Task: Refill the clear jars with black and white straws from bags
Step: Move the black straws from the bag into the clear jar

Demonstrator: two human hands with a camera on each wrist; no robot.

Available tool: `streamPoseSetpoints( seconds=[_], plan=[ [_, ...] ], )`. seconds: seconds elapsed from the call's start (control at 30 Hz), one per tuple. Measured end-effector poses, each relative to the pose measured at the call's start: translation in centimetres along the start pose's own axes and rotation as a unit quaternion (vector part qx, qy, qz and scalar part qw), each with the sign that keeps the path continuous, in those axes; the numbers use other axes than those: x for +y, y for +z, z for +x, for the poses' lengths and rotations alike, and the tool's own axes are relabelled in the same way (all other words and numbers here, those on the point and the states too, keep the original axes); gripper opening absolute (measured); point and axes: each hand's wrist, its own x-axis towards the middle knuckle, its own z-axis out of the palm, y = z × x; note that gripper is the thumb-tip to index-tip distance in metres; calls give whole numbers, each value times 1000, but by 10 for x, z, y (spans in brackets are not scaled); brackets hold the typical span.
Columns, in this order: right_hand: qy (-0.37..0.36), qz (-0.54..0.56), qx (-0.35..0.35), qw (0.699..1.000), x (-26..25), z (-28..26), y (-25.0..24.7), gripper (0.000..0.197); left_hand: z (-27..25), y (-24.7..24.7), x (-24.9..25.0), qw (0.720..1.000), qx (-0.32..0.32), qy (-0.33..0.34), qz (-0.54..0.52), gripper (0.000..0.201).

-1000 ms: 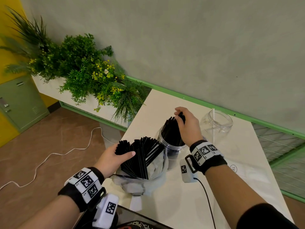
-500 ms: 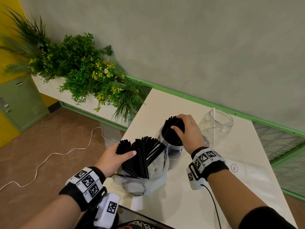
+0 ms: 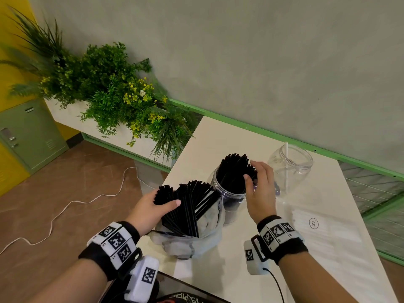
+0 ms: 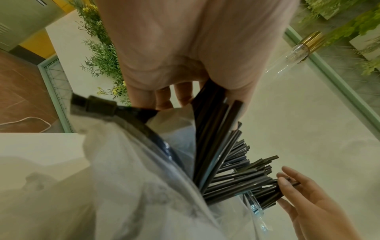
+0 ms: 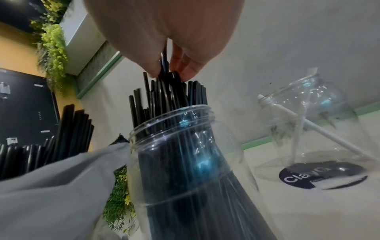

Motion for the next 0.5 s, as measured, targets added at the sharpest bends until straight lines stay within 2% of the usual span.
streamPoseSetpoints(
  seconds=[0.2, 0.33, 0.5],
  plan=[
    [109, 109, 26, 988, -3, 2, -8, 31, -1, 1, 1, 1000, 6, 2, 8, 21],
    [78, 90, 48, 992, -4, 13, -10, 23, 0, 0, 0, 1000, 4, 6, 12, 18],
    [-8, -14, -30, 999, 6, 8, -5, 19, 0, 1, 1, 1000, 5, 10, 8, 18]
  ],
)
